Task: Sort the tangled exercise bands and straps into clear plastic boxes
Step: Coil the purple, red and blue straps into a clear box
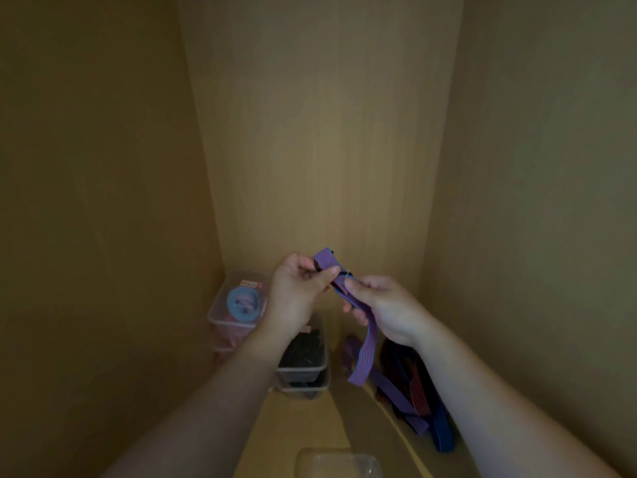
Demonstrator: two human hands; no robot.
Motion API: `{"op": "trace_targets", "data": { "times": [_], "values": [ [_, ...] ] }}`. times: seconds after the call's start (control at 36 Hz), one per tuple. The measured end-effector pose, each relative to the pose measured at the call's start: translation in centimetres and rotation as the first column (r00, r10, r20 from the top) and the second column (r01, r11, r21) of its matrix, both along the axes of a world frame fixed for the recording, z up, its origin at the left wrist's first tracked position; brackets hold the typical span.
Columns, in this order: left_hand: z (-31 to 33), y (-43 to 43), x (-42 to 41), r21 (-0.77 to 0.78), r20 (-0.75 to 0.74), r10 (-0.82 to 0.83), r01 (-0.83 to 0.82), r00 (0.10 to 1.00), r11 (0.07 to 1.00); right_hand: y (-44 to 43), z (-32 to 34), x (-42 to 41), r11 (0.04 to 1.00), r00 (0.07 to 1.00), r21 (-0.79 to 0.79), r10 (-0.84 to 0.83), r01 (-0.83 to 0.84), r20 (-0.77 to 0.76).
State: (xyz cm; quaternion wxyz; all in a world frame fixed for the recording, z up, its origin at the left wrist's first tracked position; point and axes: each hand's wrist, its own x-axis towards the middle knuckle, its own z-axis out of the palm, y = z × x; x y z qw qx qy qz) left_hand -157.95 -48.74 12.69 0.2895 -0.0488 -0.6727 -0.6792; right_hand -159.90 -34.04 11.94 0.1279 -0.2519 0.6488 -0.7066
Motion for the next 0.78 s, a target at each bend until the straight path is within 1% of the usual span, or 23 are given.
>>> {"op": "trace_targets", "data": {
  "times": [0.03,0.06,0.08,0.14,0.19,0.25,0.31,0.39,0.47,0.53,0.61,0.67,0.69,0.72,0.78],
  "values": [
    [-0.2,-0.1,0.1,0.015,-0.004,-0.049,0.049,0.999,0.999,0.2,0.0,0.0,1.0,0.999,-0.019,0.022,-0.022,0.029],
    [-0.5,-0.4,0.2,0.049,-0.011,-0.136,0.136,0.991,0.989,0.5,0.0,0.0,0.998,0.997,-0.043,0.051,-0.048,0.062],
    [-0.9,-0.7,0.4,0.091,-0.018,-0.242,0.242,0.97,0.966,0.8,-0.1,0.0,0.995,0.992,-0.067,0.086,-0.08,0.096],
    [-1.7,-1.3,0.8,0.117,-0.009,-0.418,0.416,0.908,0.902,1.3,-0.4,0.0,0.983,0.974,-0.104,0.169,-0.155,0.153],
    [-2.3,-1.5,1.5,0.012,0.037,-0.5,0.5,0.865,0.866,1.6,-1.0,0.1,0.969,0.954,-0.125,0.234,-0.213,0.188],
    [-3.0,-1.2,2.1,-0.069,0.069,-0.496,0.5,0.866,0.863,1.6,-1.7,0.3,0.961,0.94,-0.133,0.266,-0.242,0.215],
    [-3.6,-0.9,2.5,-0.081,0.082,-0.459,0.465,0.885,0.882,1.4,-2.3,0.8,0.967,0.934,-0.101,0.252,-0.233,0.253],
    [-4.8,-0.9,2.8,-0.158,0.099,-0.392,0.403,0.915,0.901,1.3,-3.0,1.4,0.982,0.938,0.052,0.158,-0.182,0.309],
    [-5.6,-0.8,3.2,-0.284,0.148,-0.395,0.421,0.907,0.861,1.6,-3.7,1.7,0.97,0.941,0.179,0.099,-0.164,0.324],
    [-5.6,-0.8,3.5,-0.346,0.184,-0.413,0.452,0.892,0.822,2.1,-4.0,1.7,0.962,0.928,0.202,0.1,-0.182,0.36],
    [-5.4,-1.3,3.4,-0.502,0.215,-0.398,0.451,0.892,0.738,3.1,-4.3,1.7,0.966,0.88,0.151,0.117,-0.207,0.46],
    [-5.3,-1.8,3.2,-0.653,0.253,-0.357,0.431,0.899,0.623,3.5,-4.5,1.5,0.969,0.853,0.134,0.114,-0.209,0.509],
    [-5.3,-1.9,3.2,-0.701,0.283,-0.349,0.441,0.893,0.56,3.5,-4.6,1.5,0.965,0.85,0.149,0.112,-0.218,0.515],
    [-5.4,-2.0,3.1,-0.721,0.318,-0.357,0.469,0.878,0.51,3.4,-4.7,1.4,0.958,0.852,0.172,0.112,-0.229,0.511],
    [-5.7,-1.8,3.2,-0.722,0.385,-0.376,0.529,0.843,0.446,3.2,-4.9,1.6,0.946,0.866,0.22,0.104,-0.238,0.489]
  ]
}}
